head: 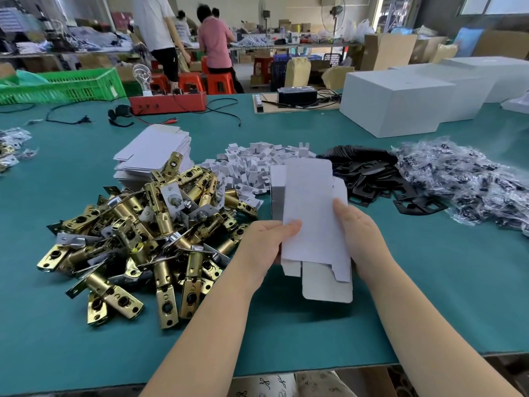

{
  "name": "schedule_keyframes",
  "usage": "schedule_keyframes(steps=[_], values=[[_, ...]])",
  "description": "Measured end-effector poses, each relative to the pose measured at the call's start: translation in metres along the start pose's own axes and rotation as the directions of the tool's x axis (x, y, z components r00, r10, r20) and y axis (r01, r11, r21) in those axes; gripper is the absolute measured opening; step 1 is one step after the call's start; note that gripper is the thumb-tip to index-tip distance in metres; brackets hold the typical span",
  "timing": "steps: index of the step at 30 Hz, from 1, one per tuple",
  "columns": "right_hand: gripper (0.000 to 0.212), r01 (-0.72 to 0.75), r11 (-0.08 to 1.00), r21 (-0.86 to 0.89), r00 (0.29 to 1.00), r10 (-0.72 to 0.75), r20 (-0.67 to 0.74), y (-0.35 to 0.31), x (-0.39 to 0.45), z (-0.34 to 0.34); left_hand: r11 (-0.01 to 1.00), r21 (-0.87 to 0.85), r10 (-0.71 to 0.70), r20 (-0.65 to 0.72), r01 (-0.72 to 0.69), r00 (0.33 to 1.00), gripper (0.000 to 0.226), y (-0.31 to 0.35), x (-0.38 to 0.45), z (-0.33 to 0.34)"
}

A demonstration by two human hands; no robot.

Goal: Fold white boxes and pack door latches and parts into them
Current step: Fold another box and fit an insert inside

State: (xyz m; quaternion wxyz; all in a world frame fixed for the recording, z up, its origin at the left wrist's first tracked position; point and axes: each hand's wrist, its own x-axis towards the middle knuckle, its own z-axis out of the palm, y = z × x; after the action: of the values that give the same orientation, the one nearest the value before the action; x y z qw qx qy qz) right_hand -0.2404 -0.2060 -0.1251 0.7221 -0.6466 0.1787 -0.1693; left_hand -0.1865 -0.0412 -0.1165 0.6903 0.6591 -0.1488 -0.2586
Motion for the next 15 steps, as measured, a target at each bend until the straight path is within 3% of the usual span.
schedule_keyframes(steps=[3, 6, 9, 12, 15], values=[[0.029, 0.033, 0.988, -0.151, 0.996, -0.044, -0.073, -0.001, 0.000, 0.000, 0.999, 0.042, -0.022, -0.010, 0.022, 1.000, 0.022, 0.000, -0.001, 0.002], [0.025, 0.081, 0.975, -0.206, 0.995, -0.093, -0.046, -0.002, -0.003, 0.001, 0.999, 0.041, 0.021, -0.075, -0.018, 0.997, 0.039, 0.001, -0.002, 0.006], [0.024, 0.100, 0.965, -0.244, 0.995, -0.098, 0.019, -0.002, -0.007, 0.005, 0.997, 0.020, 0.081, -0.138, -0.079, 0.987, 0.041, 0.001, -0.002, 0.007], [0.047, 0.091, 0.951, -0.296, 0.994, -0.106, -0.034, -0.001, -0.009, 0.009, 0.994, 0.046, 0.110, -0.151, -0.104, 0.982, 0.038, -0.001, -0.001, 0.006], [0.052, 0.096, 0.951, -0.294, 0.989, -0.125, -0.084, -0.002, -0.009, 0.007, 0.989, 0.090, 0.127, -0.121, -0.116, 0.984, 0.037, -0.003, 0.001, 0.005]])
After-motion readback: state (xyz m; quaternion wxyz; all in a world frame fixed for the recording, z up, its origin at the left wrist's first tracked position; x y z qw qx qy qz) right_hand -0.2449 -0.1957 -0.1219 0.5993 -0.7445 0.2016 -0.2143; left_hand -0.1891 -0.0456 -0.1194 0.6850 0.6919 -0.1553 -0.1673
